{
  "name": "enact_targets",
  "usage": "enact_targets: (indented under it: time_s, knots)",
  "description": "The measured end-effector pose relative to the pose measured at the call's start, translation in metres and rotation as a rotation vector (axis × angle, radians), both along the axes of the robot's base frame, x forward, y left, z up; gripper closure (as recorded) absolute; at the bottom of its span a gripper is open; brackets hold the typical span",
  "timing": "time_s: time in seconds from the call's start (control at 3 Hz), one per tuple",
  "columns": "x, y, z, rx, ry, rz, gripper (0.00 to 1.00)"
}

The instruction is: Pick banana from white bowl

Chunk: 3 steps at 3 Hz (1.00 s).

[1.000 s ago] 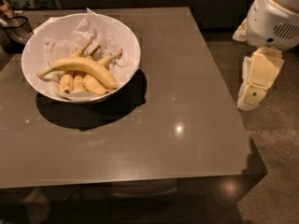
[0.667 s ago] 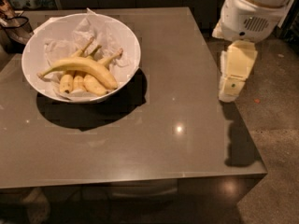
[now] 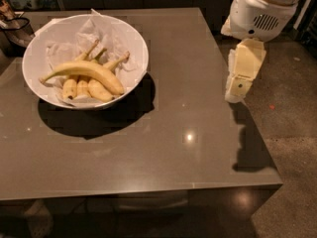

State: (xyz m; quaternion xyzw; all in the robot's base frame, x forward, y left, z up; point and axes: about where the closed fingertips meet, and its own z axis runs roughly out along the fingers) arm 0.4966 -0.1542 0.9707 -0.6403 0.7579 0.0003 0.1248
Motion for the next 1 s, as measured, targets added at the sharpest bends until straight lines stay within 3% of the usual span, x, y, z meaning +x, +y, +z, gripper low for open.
enact_targets:
  time_s: [0.67,1.0]
  knots:
    - [-0.004,0.064,0.040,0.028,-0.037,0.101,0.00]
    - [0.005,0.105,0.052,0.043,-0.059,0.199,0.00]
